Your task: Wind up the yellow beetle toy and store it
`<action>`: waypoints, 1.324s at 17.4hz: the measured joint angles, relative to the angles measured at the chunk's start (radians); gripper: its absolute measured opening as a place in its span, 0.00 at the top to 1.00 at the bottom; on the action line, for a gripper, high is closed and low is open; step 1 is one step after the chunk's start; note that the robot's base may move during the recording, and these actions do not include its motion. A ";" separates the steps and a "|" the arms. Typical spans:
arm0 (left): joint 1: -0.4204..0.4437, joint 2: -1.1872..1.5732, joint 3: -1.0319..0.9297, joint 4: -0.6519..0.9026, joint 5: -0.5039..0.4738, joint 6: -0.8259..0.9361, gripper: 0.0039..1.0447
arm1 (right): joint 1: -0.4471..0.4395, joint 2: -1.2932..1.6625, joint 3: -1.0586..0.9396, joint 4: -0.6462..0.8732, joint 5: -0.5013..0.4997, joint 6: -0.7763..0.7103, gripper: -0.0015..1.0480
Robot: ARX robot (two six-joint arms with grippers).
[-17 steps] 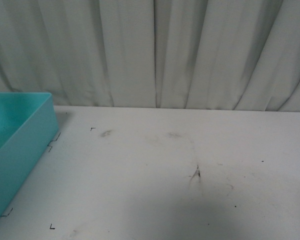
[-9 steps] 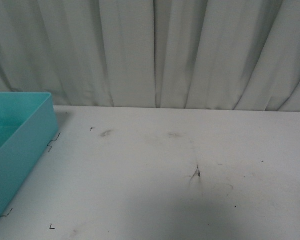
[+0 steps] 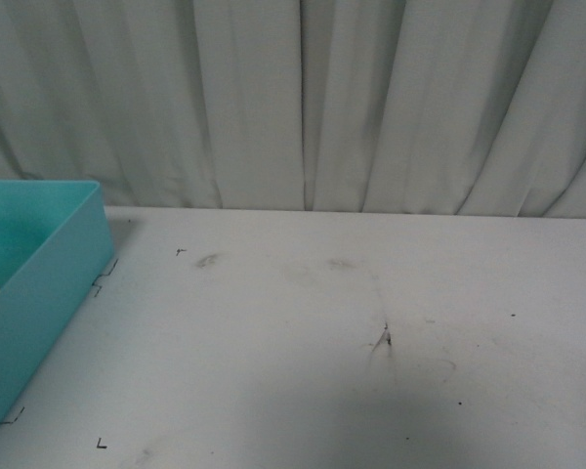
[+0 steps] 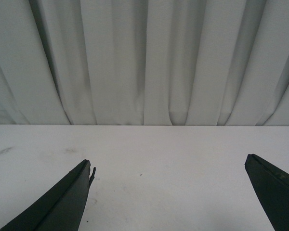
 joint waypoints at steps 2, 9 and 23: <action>0.006 -0.087 -0.036 0.032 0.082 -0.050 0.06 | 0.000 0.000 0.000 0.000 0.000 0.000 0.06; 0.024 -0.666 -0.243 0.149 0.256 -0.154 0.06 | 0.000 0.000 0.000 0.000 0.000 0.000 0.06; -0.158 -1.162 -0.861 0.707 0.077 -0.401 0.82 | 0.000 0.000 0.000 0.000 0.000 0.000 0.06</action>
